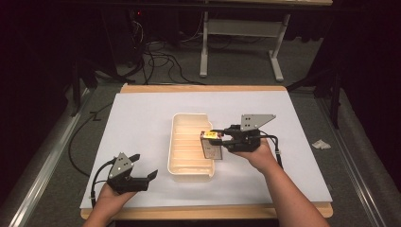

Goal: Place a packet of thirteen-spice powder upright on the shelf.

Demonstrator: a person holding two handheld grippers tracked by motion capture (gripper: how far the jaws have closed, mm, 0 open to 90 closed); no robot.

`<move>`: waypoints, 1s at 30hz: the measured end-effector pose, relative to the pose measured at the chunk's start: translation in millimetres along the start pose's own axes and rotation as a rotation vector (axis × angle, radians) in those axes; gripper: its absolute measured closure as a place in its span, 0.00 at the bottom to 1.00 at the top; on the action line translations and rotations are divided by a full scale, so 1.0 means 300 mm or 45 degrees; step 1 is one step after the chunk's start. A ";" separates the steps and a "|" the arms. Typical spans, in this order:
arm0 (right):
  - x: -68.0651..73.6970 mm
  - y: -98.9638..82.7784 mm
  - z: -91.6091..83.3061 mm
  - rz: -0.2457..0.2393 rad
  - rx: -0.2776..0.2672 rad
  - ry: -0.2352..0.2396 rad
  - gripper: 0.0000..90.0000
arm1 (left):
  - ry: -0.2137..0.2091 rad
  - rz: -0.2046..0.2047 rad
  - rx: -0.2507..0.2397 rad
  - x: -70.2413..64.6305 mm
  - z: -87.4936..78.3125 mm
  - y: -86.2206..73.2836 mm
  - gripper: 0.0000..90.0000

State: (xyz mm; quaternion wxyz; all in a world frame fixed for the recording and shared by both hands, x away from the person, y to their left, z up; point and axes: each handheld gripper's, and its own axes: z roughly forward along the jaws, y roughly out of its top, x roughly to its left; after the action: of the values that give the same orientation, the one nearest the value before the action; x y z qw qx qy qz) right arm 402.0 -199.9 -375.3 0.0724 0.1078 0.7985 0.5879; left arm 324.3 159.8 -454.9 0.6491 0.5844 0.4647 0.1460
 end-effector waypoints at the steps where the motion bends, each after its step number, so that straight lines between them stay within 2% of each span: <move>1: 0.001 0.000 0.003 0.003 -0.004 0.000 0.77 | 0.000 0.001 0.001 0.000 0.000 0.000 0.13; 4: 0.001 0.001 0.017 -0.012 -0.004 0.006 0.77 | -0.001 0.001 0.001 -0.001 0.001 -0.001 0.13; 20: -0.006 0.000 0.075 -0.012 -0.008 0.029 0.77 | 0.001 0.002 0.006 0.002 0.001 -0.001 0.13; 23: -0.006 0.006 0.085 -0.031 0.011 0.032 0.77 | 0.000 -0.002 0.006 0.001 0.002 -0.002 0.13; 30: 0.000 0.022 0.119 -0.047 0.006 0.046 0.77 | 0.000 -0.001 0.007 0.001 0.002 -0.002 0.13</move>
State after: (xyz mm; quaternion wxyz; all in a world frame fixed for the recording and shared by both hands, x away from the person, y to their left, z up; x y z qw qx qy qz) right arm 411.2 -165.1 -379.5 0.0685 0.0827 0.8029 0.5864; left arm 324.7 159.5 -455.6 0.6474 0.5861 0.4653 0.1445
